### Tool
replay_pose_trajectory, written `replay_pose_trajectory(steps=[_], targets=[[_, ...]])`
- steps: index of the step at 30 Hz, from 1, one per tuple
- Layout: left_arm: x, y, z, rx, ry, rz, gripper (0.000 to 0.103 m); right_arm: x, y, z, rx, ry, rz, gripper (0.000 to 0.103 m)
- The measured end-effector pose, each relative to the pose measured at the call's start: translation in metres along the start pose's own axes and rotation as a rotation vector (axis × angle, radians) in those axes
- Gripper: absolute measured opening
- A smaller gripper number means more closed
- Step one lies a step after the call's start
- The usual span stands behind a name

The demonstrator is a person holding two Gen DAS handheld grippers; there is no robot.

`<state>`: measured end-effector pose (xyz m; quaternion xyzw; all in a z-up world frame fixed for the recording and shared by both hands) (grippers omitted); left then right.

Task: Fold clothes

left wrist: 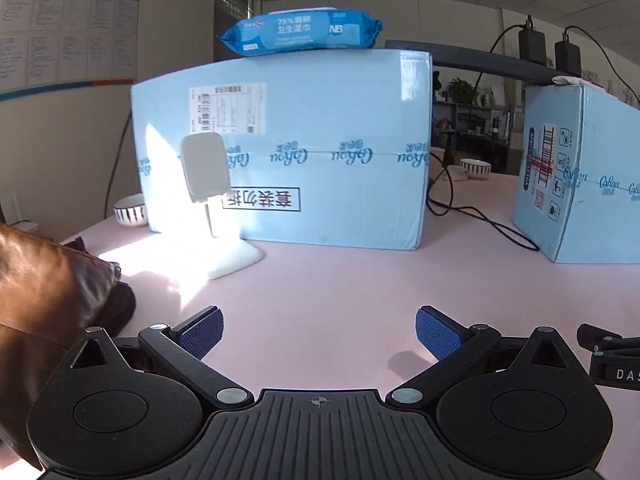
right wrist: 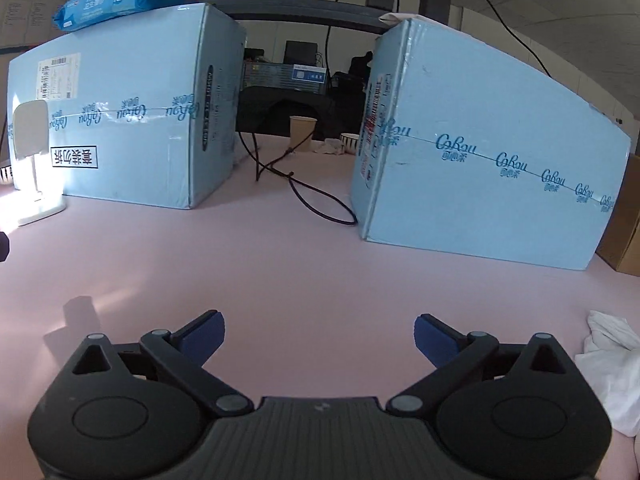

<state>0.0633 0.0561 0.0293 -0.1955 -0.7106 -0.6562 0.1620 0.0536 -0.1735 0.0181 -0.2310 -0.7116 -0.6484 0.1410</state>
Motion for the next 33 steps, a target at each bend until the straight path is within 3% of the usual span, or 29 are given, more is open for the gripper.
replay_pose_trajectory(steps=[2,4,7,9,11,20,33], targets=[[-0.023,-0.014,-0.025,0.035,-0.06,0.061,0.103,-0.018,-0.007,-0.033,-0.061,-0.076,0.01,0.103],[-0.041,-0.029,-0.04,0.008,-0.065,0.109,0.103,-0.036,-0.015,-0.052,-0.094,-0.151,0.036,0.103],[-0.053,-0.038,-0.049,-0.034,-0.063,0.156,0.103,-0.059,-0.023,-0.066,-0.187,-0.06,0.141,0.103],[-0.052,-0.038,-0.046,-0.045,-0.084,0.157,0.103,-0.06,-0.02,-0.067,-0.187,-0.061,0.115,0.103],[-0.055,-0.039,-0.041,-0.091,-0.053,0.172,0.103,-0.065,-0.021,-0.069,-0.189,-0.061,0.137,0.103],[-0.059,-0.036,-0.04,-0.123,-0.029,0.172,0.103,-0.062,-0.022,-0.066,-0.177,-0.067,0.14,0.103],[-0.059,-0.034,-0.035,-0.095,-0.054,0.163,0.103,-0.066,-0.018,-0.068,-0.173,-0.068,0.141,0.103]])
Point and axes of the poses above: each gripper's, at about its wrist camera, not at the fingertips, and x roughly against the way its jaws point, z to its left, y to its top, the point moved 5 cm from there along -x, roughly the way its jaws point
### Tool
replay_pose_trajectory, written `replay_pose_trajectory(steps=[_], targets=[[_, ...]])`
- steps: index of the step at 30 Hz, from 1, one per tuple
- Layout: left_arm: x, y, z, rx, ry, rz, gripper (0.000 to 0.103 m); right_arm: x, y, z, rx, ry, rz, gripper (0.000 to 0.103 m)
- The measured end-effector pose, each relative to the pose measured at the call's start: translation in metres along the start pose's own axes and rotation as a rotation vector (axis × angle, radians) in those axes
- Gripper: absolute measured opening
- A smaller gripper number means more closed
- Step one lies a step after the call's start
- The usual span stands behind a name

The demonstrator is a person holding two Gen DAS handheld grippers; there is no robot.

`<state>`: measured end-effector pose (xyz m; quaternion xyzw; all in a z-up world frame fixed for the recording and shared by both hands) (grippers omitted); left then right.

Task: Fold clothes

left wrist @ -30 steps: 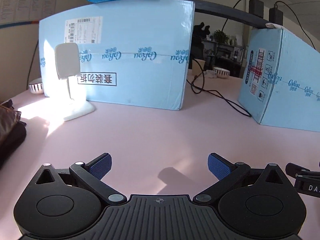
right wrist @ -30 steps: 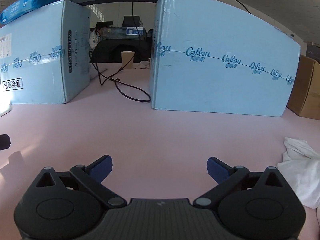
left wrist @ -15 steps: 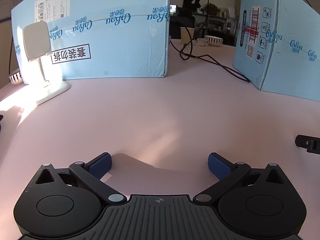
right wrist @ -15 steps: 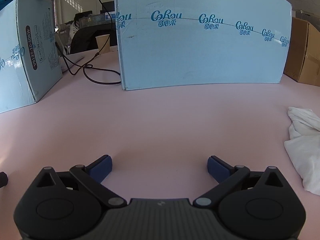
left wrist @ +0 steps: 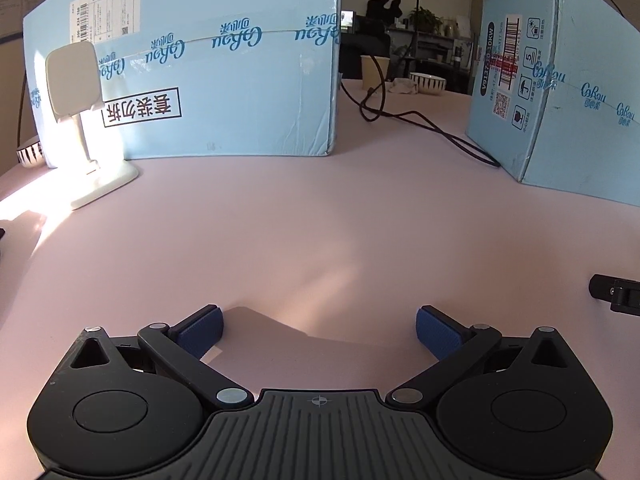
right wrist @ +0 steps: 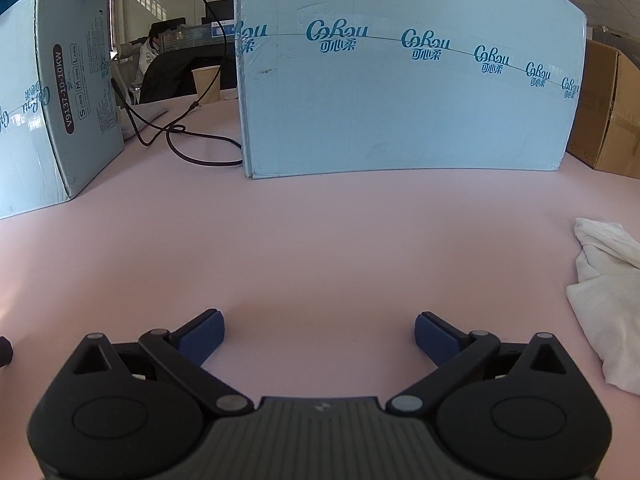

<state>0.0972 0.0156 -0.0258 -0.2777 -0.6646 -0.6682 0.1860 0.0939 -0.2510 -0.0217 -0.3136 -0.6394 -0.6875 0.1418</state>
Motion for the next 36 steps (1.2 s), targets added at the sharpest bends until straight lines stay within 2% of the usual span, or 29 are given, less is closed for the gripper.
replay_pose_trajectory(steps=[12,36], targets=[[-0.0012,-0.0005,-0.0023,-0.018,0.013,0.006,0.103,-0.0007,0.0005,0.0001,0.001,0.001,0.0,0.103],[-0.0011,-0.0004,0.0025,-0.009,-0.01,-0.005,0.103,-0.0028,0.0014,0.0011,0.0,0.0,0.0,0.103]])
Point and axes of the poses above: each gripper's, at about its wrist camera, not at the fingertips, and x roughly against the way its jaws point, z to its left, y to its top, the point moved 5 cm from there along -x, roughly the way its jaws point
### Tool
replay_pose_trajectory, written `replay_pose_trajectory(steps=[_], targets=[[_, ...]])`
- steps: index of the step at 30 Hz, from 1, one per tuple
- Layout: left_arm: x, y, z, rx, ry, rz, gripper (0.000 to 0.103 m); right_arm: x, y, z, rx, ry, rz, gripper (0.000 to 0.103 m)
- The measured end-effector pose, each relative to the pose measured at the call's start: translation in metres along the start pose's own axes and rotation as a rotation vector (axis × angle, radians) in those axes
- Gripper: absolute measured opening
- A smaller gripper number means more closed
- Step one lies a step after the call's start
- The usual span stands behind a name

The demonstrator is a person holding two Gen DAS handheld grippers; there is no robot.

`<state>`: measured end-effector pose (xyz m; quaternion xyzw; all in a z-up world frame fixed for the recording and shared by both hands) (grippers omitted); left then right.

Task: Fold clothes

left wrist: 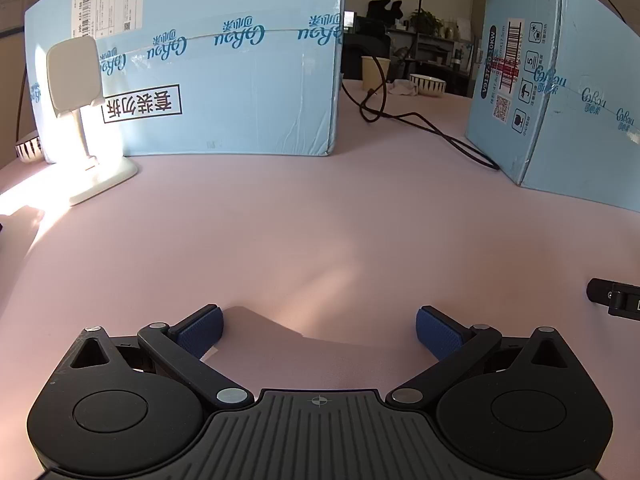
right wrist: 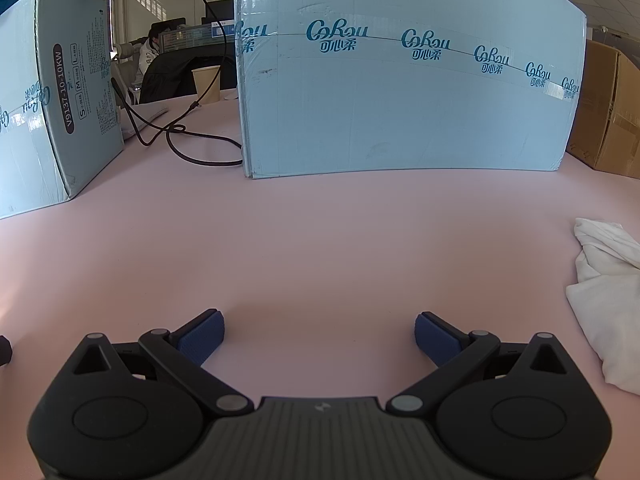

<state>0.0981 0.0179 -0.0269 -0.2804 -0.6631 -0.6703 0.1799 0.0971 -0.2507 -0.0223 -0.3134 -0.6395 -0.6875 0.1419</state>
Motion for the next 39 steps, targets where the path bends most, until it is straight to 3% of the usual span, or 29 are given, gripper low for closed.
replay_pose_trajectory(steps=[16,27,39], targets=[[0.0,0.0,0.007,-0.007,-0.003,-0.002,0.103,0.0,0.0,0.001,-0.001,-0.001,-0.001,0.103],[0.0,-0.001,-0.016,0.001,0.0,-0.002,0.103,0.001,-0.001,0.001,-0.002,-0.002,-0.001,0.103],[0.0,-0.001,0.0,0.002,-0.003,-0.001,0.103,0.001,-0.001,0.001,-0.002,-0.002,-0.001,0.103]])
Point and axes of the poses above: each gripper's, at about its wrist camera, not at the fingertips, and x roughly against the way its jaws point, z to its left, y to its top, the point moved 5 cm from there along -x, roughly the way its jaws point
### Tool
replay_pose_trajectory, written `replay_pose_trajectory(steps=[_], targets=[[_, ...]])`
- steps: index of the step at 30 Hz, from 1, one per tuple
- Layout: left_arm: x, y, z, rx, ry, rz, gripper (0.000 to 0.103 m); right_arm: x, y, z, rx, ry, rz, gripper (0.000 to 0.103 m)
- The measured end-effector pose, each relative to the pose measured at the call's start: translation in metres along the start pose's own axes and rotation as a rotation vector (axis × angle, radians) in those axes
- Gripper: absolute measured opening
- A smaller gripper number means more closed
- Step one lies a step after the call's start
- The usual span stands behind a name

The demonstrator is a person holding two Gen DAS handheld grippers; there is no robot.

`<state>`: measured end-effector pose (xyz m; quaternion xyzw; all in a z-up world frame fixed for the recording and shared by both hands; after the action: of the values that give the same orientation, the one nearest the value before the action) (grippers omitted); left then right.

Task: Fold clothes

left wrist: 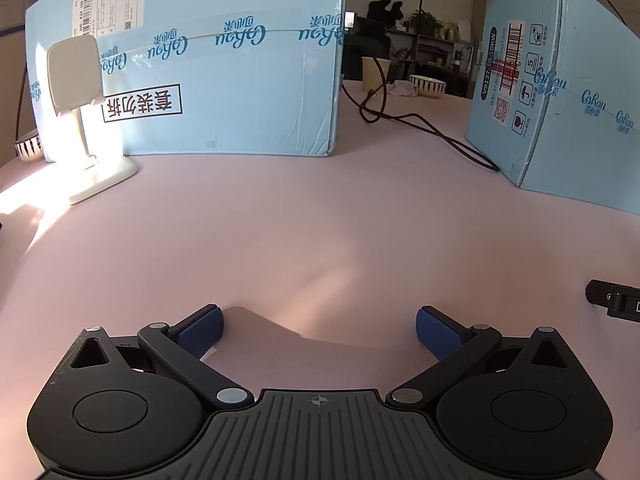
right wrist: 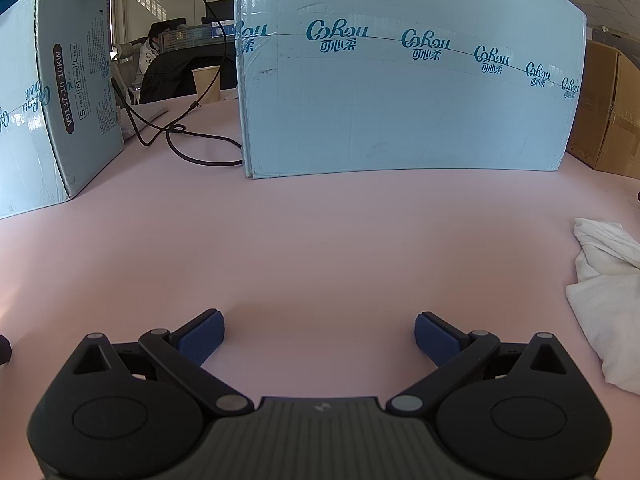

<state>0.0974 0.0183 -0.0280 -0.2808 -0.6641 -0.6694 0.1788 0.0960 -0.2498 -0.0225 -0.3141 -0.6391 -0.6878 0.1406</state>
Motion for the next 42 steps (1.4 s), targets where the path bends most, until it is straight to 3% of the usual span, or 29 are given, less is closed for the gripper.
replay_pose_trajectory(steps=[42], targets=[[-0.003,0.003,-0.004,0.001,0.007,0.005,0.103,0.0,0.0,-0.001,0.0,0.0,0.0,0.103]])
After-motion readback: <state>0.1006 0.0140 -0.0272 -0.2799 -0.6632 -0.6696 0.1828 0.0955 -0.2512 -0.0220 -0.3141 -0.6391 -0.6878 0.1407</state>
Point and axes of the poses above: each gripper's, at about its wrist camera, not at the fingertips, and x roughly against the way its jaws point, z to its left, y to its top, the point moved 5 cm from there along -x, roughly the way its jaws point
